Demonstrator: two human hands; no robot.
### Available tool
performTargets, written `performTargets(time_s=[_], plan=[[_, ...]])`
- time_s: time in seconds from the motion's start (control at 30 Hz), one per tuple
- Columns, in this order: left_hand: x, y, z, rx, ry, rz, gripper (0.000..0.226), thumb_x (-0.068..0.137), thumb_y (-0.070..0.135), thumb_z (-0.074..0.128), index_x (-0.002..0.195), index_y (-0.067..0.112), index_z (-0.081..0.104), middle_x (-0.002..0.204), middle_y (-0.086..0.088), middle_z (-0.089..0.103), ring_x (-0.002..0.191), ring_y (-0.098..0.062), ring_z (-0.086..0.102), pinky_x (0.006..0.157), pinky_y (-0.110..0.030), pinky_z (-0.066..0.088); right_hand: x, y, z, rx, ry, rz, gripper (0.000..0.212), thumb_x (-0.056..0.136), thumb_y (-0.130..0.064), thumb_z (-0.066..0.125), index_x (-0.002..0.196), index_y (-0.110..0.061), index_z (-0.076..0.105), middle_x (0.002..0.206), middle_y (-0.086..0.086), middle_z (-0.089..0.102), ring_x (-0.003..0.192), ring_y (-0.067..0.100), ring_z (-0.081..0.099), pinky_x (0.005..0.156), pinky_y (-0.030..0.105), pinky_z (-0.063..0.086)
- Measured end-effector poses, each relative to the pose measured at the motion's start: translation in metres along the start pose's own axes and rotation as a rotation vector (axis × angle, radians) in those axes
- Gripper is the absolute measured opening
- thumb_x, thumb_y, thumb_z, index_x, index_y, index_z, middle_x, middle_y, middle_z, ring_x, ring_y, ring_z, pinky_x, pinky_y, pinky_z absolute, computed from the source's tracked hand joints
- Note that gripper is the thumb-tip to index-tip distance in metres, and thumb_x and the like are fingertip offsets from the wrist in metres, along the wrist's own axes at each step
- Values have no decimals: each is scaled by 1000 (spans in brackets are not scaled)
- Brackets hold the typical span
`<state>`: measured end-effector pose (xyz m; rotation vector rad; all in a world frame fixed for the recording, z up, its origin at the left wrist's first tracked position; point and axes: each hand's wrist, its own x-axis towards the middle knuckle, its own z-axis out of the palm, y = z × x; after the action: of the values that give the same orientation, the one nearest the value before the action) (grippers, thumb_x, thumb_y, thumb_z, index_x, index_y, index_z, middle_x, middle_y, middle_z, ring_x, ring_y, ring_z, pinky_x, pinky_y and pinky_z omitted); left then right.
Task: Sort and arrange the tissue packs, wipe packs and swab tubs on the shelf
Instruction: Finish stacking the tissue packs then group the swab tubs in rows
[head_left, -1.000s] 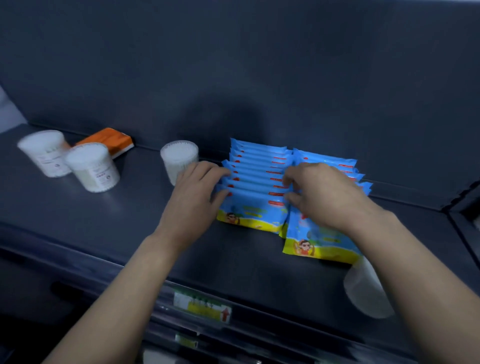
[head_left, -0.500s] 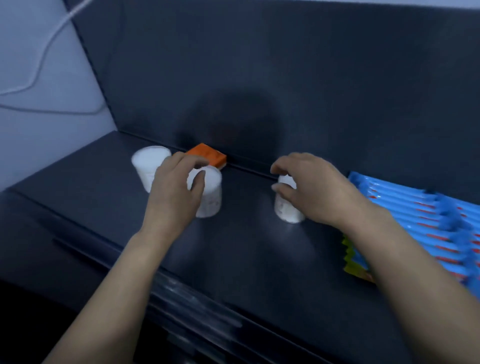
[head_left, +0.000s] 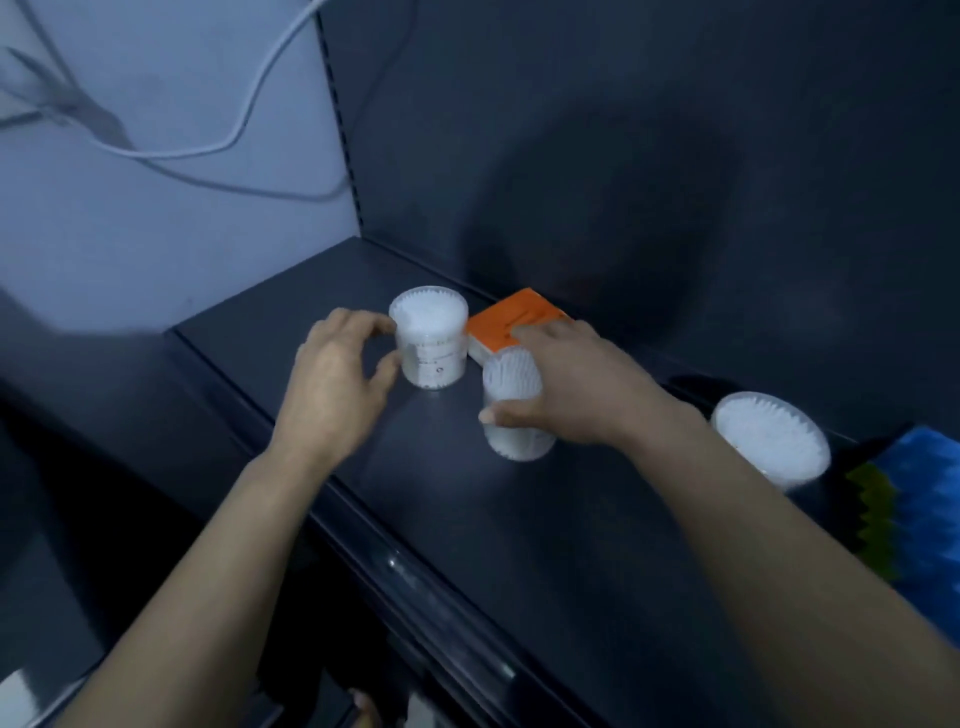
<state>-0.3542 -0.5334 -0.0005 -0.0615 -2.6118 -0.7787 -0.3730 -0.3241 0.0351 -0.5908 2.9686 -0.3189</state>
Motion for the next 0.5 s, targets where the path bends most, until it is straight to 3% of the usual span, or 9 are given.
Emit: performTargets(time_s=[0.13,0.23,0.3,0.4,0.5], plan=[[25,7,15,-7,-149,-118,73,78,45,68,136,13,37,139,-5,39,127,-23,35,103,-35,32,3,5,2,18,1,4,72,68,-59,68,125,-22,46,132,1,47,121,23,41,85,33,40],[41,17,28,3,-216,-180,95,71,54,70,143,14,23,147,-7,29,132,-27,27,105,-38,29,-3,16,-3,19,3,31,70,69,-57,68,125,-22,45,128,3,47,116,24,43,82,33,40],[51,19,34,1,-248,-237,99,68,56,71,143,13,22,146,-9,31,131,-30,29,103,-41,32,-10,25,-8,19,16,55,73,69,-58,67,129,-23,42,126,3,47,114,25,45,87,36,44],[58,21,38,31,-234,-278,89,67,53,74,135,11,35,134,-14,41,120,-34,43,95,-43,41,-20,34,-14,39,32,74,79,70,-60,65,135,-25,38,127,3,47,115,23,47,94,39,45],[46,25,35,12,-208,-296,85,69,48,74,136,11,35,133,-13,42,118,-31,45,88,-37,41,-26,38,-18,77,53,80,78,71,-62,63,136,-27,39,126,2,48,114,22,48,94,37,45]])
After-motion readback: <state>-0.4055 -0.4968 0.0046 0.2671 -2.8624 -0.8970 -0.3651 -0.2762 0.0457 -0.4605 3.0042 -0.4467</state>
